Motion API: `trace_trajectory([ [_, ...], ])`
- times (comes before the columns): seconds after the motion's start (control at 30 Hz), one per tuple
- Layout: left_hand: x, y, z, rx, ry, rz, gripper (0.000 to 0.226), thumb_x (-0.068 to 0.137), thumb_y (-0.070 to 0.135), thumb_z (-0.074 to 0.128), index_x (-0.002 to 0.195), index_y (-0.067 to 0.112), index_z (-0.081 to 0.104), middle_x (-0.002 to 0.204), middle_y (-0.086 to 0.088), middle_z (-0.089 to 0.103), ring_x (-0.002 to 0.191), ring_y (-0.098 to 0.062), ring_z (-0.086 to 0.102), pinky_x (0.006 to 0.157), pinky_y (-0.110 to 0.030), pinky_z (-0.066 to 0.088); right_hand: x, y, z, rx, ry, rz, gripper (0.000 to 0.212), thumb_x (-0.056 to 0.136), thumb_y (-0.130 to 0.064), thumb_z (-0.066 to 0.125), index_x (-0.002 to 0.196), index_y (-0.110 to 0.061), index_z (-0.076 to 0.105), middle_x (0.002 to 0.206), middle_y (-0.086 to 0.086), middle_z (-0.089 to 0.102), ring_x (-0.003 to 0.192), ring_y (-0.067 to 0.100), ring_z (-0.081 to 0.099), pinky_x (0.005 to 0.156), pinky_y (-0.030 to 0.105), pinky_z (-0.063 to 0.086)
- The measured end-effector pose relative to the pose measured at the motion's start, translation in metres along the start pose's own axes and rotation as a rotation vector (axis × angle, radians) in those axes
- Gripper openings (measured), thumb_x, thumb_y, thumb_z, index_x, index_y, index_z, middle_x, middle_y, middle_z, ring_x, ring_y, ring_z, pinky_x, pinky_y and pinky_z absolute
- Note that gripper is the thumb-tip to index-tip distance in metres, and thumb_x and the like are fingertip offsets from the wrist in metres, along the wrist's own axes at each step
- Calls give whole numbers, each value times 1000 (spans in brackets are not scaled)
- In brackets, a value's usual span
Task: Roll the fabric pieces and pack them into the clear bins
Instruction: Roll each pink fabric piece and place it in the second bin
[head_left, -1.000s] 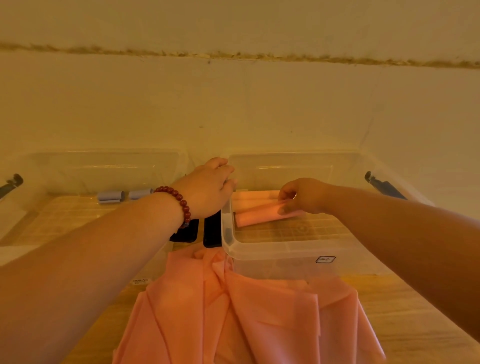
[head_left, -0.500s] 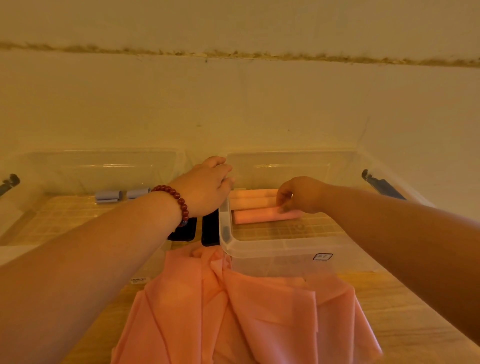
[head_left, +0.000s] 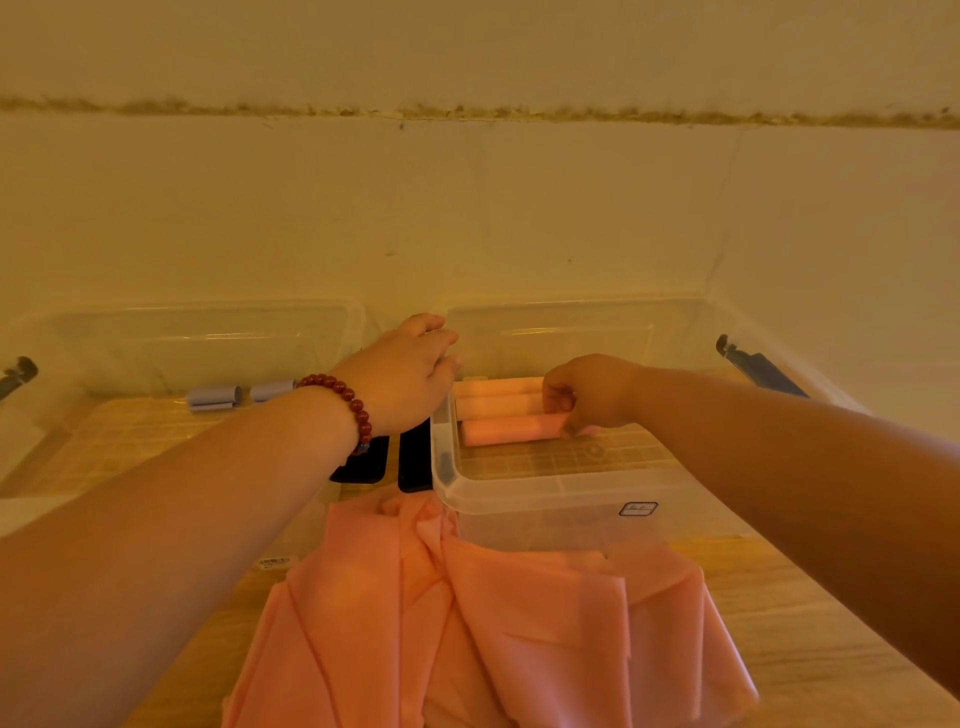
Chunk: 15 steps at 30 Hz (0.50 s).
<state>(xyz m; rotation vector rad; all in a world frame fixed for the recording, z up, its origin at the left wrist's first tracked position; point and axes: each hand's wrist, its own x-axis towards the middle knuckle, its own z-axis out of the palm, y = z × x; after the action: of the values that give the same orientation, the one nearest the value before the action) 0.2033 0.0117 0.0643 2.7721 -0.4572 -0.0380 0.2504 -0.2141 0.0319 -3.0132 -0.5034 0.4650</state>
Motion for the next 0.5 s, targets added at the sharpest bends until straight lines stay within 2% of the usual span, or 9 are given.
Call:
trace_trajectory([
  [0.17,0,0,1,-6,8,2,48,103,34,27,148,16,31,159,3,12,141,-16,25,110,-24,23,-1,3,-1,32,21,23,31,88,-21,69,118,-17,64,100,-4,48,97,18,46,78,24,34],
  [0.3,1,0,1,-7,10,-1,48,103,35,28,148,17,31,159,4,12,141,-15,25,108,-22,22,-2,6,-2,77,25,40,30,91,-22,67,121,-18,65,119,2,55,116,22,50,82,24,35],
  [0.5,2,-2,2,-9,16,1,48,103,35,28,148,17,31,159,4,13,141,-14,25,106,-20,21,-3,5,-4,103,18,40,31,94,-21,62,124,-18,63,131,4,55,121,23,49,86,24,35],
])
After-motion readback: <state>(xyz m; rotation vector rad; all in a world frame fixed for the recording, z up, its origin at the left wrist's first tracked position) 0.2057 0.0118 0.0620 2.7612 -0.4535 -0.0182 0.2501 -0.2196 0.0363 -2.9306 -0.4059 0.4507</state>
